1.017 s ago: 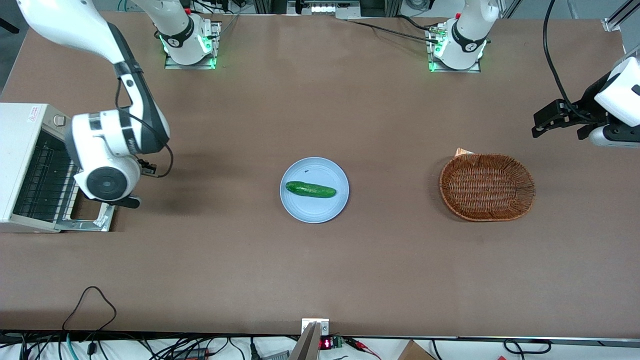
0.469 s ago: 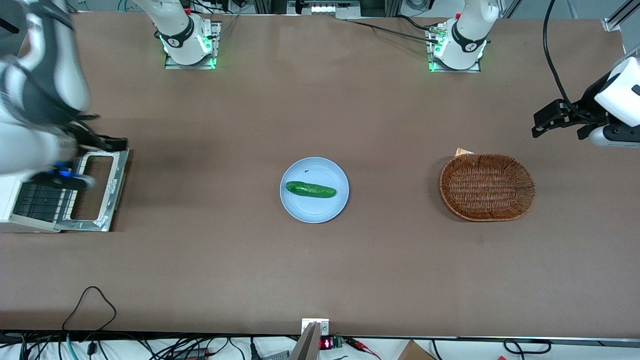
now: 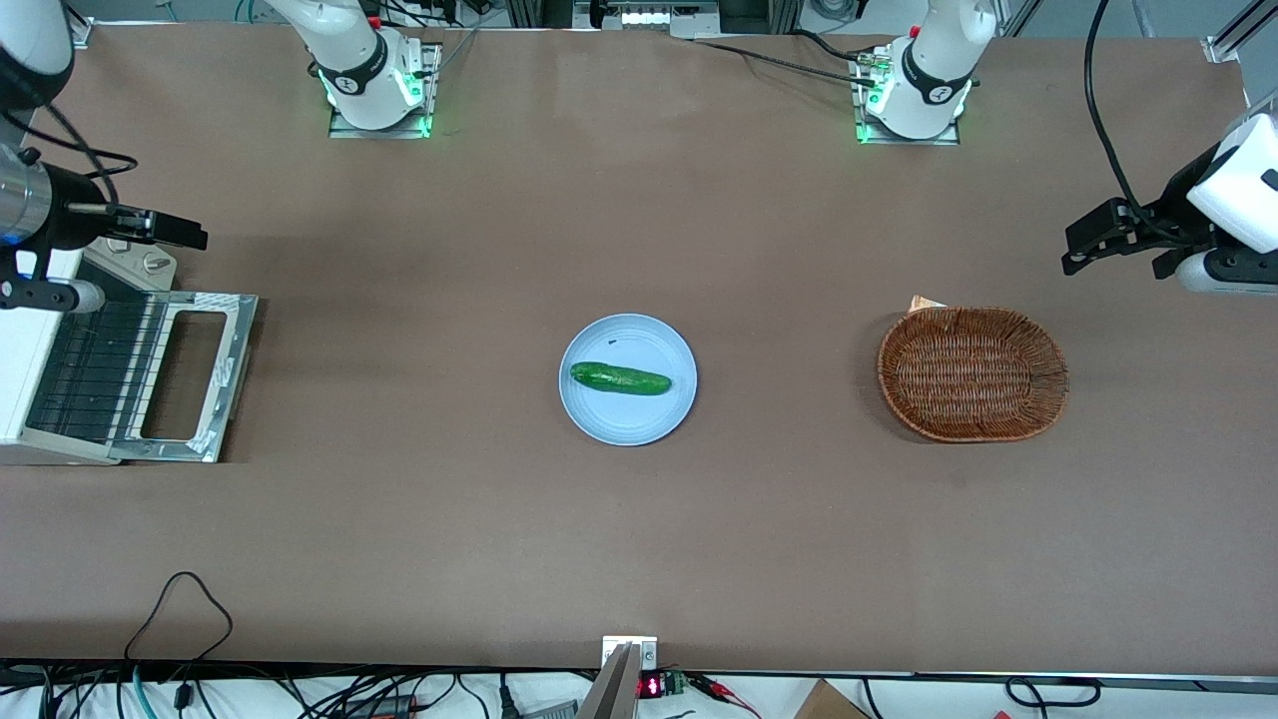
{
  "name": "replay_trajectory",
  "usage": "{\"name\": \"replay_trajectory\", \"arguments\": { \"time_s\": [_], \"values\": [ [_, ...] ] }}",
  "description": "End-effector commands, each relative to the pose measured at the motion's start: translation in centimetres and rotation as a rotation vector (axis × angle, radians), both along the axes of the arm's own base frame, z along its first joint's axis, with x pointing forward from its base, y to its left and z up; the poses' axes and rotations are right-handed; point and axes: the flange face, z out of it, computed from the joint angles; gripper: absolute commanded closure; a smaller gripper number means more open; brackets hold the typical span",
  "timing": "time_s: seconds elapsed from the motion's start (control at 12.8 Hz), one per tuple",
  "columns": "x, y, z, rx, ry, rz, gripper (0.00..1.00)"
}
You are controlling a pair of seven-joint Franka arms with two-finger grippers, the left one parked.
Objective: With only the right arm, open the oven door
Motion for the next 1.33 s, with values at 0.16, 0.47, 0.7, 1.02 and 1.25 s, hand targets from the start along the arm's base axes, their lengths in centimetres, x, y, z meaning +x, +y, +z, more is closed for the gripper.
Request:
{"name": "replay_trajectory", "arguments": {
  "time_s": [0.16,0.47,0.7,1.02,1.25],
  "values": [
    [-3.9,-0.7,0.0,0.016,-0.122,-0.011,0.00],
    [-3.0,1.9,0.4,0.075,-0.204,0.067,0.00],
    [-2.9,2.3,0.4,0.088,-0.213,0.206,0.00],
    [-2.5,2.7,-0.1,0.075,-0.246,0.210,0.00],
    [-2.8,2.8,-0.2,0.078,-0.227,0.216,0.00]
  ]
}}
